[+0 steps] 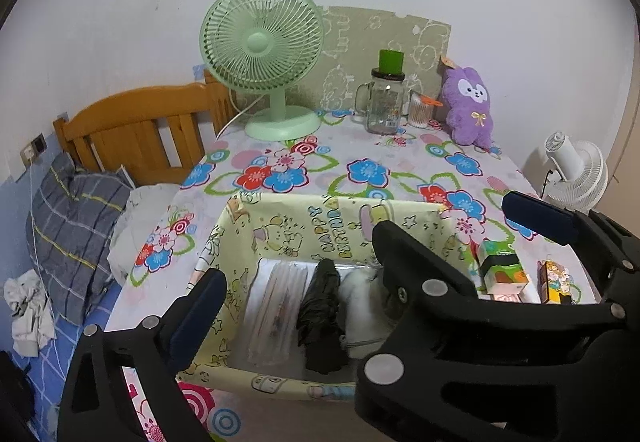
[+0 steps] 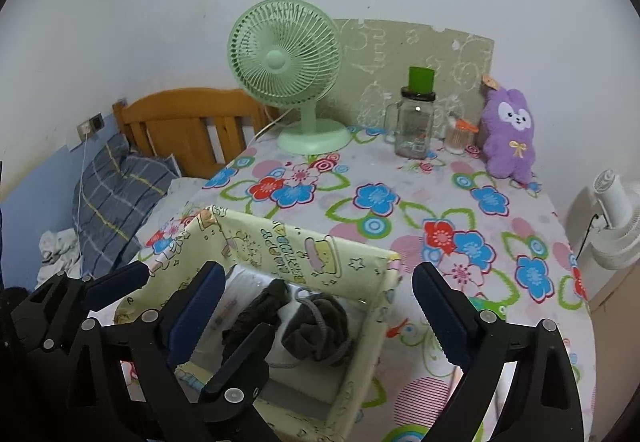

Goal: Organize soft objects
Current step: 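Withdraw both tools from the box toward the remaining table items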

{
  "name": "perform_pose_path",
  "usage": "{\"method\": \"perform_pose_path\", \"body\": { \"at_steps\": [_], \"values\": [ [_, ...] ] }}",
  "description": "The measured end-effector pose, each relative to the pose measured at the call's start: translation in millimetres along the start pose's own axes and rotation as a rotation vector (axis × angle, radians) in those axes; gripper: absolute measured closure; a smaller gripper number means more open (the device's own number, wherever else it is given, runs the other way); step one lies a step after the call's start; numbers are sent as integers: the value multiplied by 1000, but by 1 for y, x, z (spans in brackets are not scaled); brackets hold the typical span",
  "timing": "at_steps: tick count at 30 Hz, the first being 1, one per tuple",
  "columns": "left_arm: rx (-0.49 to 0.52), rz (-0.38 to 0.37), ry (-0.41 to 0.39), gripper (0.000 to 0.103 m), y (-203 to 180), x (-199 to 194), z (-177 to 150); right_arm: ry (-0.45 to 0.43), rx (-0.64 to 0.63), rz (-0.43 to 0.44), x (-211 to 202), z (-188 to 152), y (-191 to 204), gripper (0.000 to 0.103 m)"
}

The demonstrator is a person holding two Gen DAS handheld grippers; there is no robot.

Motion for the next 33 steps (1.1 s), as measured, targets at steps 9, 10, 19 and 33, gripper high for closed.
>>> {"method": "perform_pose_path", "body": {
  "at_steps": [9,10,19,33],
  "values": [
    [26,5,-51,0,-21,-19,5,-43,6,-24,-25,1,-18,5],
    [26,3,-56,0,-23,-21,5,-52,6,-29,-29,1,-20,5],
    [57,-25,-71,0,-50,-33,6,-78,23,-70,-52,-2,-40,2],
    [97,-59,-101,0,-86,-49,4,-116,49,-153,-85,-11,-73,0]
  ]
}}
Point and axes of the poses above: each gripper's, at about its wrist camera, not at the fingertips, and x roughly the way its jaws point, y to its left, z to its top, the point moved 6 cm from there along x, roughly the way its jaws point
